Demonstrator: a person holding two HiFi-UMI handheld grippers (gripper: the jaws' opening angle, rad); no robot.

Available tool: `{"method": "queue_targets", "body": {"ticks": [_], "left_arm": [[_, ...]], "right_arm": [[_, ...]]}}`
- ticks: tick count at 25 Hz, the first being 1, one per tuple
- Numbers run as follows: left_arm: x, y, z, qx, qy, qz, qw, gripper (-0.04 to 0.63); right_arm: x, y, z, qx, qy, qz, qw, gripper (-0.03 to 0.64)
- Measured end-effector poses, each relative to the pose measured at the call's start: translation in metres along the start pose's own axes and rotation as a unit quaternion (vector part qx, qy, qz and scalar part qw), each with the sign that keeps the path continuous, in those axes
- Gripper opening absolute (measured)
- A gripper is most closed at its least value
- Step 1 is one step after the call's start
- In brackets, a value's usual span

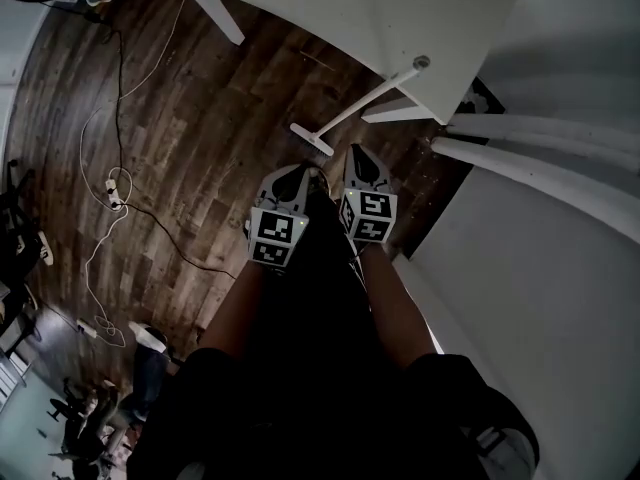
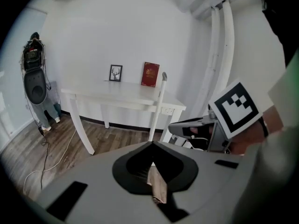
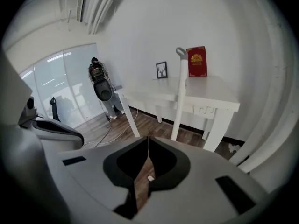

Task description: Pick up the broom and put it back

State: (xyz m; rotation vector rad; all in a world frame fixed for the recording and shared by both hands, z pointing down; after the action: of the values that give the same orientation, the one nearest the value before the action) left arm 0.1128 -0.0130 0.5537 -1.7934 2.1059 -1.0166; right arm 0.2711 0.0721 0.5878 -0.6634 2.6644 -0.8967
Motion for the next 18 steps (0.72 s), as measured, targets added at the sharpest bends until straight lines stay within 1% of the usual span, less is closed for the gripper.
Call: {"method": "queue_targets", "body": {"ticks": [2, 5, 6, 8, 9, 12, 18], "left_arm": [[0.005, -0.009, -0.001, 0.009, 0.006, 0.004, 0.9999, 0.0], [0.016, -0.021, -0.001, 0.025, 0.01, 0.011, 0.9996, 0.0], [0.019, -0.025, 0.0, 0.029, 0.01, 0.013, 0.9995, 0.0], [0.024, -0.033, 0.002, 0.036, 0.006, 0.014, 0.9992, 0.0], [0.026, -0.036, 0.003, 0.041, 0.001, 0.014, 0.9991, 0.0], [0.03, -0.041, 0.007, 0.054, -0.011, 0.012, 0.9984, 0.0], [0.034, -0.041, 0.006, 0.059, -0.002, 0.021, 0.9981, 0.0]], "right_arm": [[-0.008, -0.02, -0.006, 0.021, -0.003, 0.002, 1.0, 0.024], [-0.019, -0.046, -0.011, 0.032, 0.005, -0.015, 0.999, 0.03], [-0.023, -0.054, -0.012, 0.033, 0.007, -0.023, 0.999, 0.046], [-0.031, -0.071, -0.014, 0.039, 0.006, -0.037, 0.999, 0.129], [-0.035, -0.079, -0.016, 0.044, 0.002, -0.041, 0.998, 0.153], [-0.04, -0.1, -0.02, 0.056, -0.007, -0.045, 0.997, 0.163], [-0.04, -0.134, -0.022, 0.071, -0.011, -0.04, 0.997, 0.169]]}}
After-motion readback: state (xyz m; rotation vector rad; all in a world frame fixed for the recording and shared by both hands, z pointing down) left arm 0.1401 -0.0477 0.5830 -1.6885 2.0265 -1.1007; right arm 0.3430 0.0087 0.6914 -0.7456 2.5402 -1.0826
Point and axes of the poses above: the fingertips, and each gripper's own axes: y backward along the fingers, x to its left, z out of its top, the point moved 10 cm from there along y, backward along the fingers, and after that the axes turned 8 degrees about -z, right-handed, at the moved point
